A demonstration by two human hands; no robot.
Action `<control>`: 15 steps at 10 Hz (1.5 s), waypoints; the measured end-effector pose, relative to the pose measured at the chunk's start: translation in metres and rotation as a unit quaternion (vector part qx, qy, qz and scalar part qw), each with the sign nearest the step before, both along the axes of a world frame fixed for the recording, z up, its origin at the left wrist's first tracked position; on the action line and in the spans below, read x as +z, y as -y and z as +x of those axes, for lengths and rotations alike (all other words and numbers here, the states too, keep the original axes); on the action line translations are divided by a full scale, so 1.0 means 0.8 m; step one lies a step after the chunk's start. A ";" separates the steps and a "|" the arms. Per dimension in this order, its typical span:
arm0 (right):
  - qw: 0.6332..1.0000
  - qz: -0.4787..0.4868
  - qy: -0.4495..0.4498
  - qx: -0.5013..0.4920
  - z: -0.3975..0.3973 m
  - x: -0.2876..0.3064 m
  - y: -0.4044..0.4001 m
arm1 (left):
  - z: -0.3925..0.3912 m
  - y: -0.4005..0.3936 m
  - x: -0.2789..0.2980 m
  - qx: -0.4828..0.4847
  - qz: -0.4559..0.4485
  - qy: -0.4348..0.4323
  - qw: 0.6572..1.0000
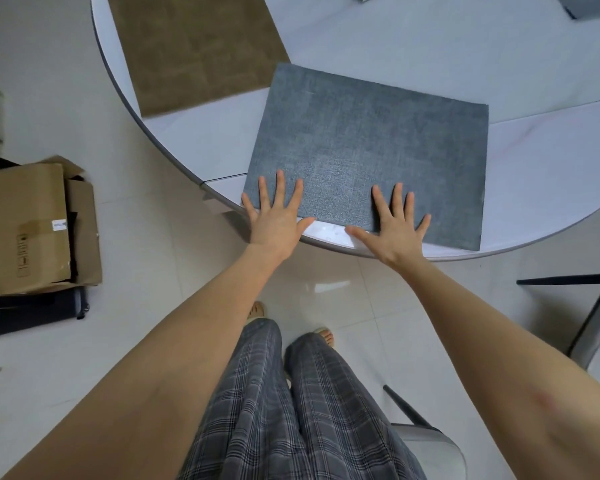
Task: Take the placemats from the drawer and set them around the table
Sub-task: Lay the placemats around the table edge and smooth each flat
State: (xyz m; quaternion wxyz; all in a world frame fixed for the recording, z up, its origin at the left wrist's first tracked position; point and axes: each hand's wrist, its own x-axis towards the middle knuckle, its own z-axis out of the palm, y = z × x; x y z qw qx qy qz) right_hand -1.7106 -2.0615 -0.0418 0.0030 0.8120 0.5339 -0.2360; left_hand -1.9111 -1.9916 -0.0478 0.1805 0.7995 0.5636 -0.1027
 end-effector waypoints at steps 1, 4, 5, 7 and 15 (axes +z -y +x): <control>1.000 -0.002 0.002 0.002 0.007 0.001 0.004 | 0.005 0.002 0.001 -0.002 -0.009 0.001 1.000; 1.000 -0.005 0.007 0.006 0.026 0.000 0.018 | 0.019 0.015 0.001 -0.003 -0.028 0.013 1.000; 1.000 -0.005 0.007 0.008 0.026 0.000 0.019 | 0.019 0.016 0.003 -0.003 -0.031 0.016 0.999; 1.000 -0.002 0.004 0.006 0.027 -0.002 0.019 | 0.020 0.015 0.004 0.000 -0.040 0.013 0.999; 0.990 0.094 0.075 0.078 0.085 -0.037 0.058 | 0.117 0.022 0.002 -0.031 -0.041 0.004 0.999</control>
